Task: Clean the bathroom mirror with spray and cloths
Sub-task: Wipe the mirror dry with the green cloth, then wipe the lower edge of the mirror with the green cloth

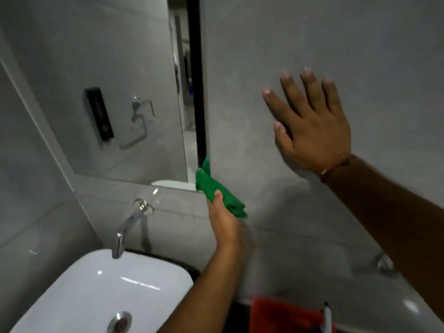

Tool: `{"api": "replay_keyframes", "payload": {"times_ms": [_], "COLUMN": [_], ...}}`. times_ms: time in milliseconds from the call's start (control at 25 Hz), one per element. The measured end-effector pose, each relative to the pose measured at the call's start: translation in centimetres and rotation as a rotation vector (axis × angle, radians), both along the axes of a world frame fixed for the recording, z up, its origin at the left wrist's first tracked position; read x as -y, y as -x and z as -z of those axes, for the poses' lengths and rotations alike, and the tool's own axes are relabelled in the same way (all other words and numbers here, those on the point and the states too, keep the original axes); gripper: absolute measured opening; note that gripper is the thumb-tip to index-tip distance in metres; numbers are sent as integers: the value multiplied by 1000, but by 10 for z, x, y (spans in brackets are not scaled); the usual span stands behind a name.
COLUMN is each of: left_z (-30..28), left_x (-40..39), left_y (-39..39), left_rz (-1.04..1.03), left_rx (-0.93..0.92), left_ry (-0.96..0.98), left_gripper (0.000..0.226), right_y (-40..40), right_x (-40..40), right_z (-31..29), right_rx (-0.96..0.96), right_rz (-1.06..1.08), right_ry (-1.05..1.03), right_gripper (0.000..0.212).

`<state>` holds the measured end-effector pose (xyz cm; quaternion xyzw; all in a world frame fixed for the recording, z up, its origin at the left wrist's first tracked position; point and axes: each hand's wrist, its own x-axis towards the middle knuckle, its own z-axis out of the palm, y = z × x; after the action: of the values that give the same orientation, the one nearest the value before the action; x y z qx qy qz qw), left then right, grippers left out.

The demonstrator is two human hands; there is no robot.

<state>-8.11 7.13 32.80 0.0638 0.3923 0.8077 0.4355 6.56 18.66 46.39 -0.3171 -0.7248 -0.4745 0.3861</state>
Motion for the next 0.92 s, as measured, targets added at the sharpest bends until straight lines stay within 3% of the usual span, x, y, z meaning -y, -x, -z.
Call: {"api": "replay_keyframes", "payload": {"times_ms": [80,240,360,480,600,800,920], "left_z": [34,134,222,307,367,409,412], "left_x": [24,49,44,28,2,-34,-33], "left_y": [-13,-47,-79,-93,-90,-79,-75], "left_rz": [181,541,641,818,966,1115,1148], "left_rx": [152,260,222,7,-364,-774,-1365], "left_ry": [11,303,552,676,839,829,785], "left_gripper": [41,48,45,42,40,37,61], "right_y": [-57,-108,-113,-122,-138,-139,-139], "right_x": [4,1,-7,-4,3,-3,-4], "right_z": [52,107,154,211,264,295,298], "right_rx": [31,39,-62,-142,-99,-103,-143], "right_rz": [62,96,46,18,70,147,124], "right_ry": [-3,28,66,132,214,153,165], "right_gripper": [66,59,56,57,70,71,66]}}
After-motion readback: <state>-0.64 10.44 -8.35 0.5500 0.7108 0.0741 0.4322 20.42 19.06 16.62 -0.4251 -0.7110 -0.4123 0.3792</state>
